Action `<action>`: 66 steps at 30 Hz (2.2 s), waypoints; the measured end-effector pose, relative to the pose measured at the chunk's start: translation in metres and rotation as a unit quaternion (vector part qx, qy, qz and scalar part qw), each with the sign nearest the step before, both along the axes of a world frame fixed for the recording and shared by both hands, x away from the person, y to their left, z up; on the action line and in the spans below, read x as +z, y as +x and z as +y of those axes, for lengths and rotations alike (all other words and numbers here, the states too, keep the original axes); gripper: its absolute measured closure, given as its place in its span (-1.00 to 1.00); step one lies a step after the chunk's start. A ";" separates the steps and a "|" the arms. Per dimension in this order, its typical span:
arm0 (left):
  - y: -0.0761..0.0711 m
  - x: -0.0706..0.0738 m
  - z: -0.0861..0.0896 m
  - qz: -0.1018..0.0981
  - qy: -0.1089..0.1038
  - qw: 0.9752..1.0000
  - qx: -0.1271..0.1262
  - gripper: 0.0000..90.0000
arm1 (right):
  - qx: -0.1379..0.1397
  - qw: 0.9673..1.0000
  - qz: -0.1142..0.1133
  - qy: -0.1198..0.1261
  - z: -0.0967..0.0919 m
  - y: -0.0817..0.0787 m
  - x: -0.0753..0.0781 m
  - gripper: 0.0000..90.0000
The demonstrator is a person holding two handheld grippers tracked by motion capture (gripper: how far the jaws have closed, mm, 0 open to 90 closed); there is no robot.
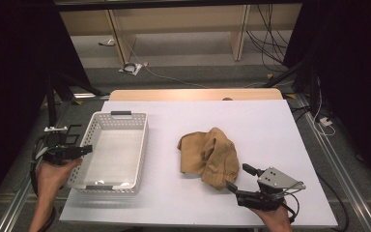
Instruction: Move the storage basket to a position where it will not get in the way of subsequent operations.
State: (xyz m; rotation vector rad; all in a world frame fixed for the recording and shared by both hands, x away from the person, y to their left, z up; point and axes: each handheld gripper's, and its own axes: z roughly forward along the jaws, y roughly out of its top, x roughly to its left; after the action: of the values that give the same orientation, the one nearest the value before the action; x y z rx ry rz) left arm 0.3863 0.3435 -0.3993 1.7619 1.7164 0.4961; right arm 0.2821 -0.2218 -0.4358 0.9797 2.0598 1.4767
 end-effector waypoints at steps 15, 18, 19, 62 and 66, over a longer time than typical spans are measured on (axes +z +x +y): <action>-0.009 0.023 -0.028 -0.052 -0.069 0.994 -0.065 -0.50 | 0.006 1.000 0.007 -0.003 0.002 0.002 -0.002 -0.51; -0.011 0.025 -0.034 -0.059 -0.080 0.992 -0.077 -0.51 | 0.006 1.000 0.009 -0.003 0.002 0.002 -0.002 -0.51; -0.011 0.026 -0.036 -0.059 -0.082 0.991 -0.082 -0.52 | 0.005 1.000 0.011 -0.004 0.002 0.002 -0.002 -0.51; -0.027 0.024 -0.117 -0.055 -0.098 0.973 -0.200 -0.56 | 0.022 0.999 0.027 -0.032 0.011 0.004 -0.005 -0.50; -0.029 0.023 -0.126 -0.053 -0.100 0.971 -0.213 -0.56 | 0.025 0.998 0.033 -0.042 0.014 0.006 -0.007 -0.50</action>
State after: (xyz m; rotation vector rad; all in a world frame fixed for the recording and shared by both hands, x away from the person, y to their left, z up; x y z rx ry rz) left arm 0.3572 0.2173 -0.3764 1.8474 1.2186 0.2151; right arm 0.2880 -0.2080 -0.4429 0.9640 2.1886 1.3877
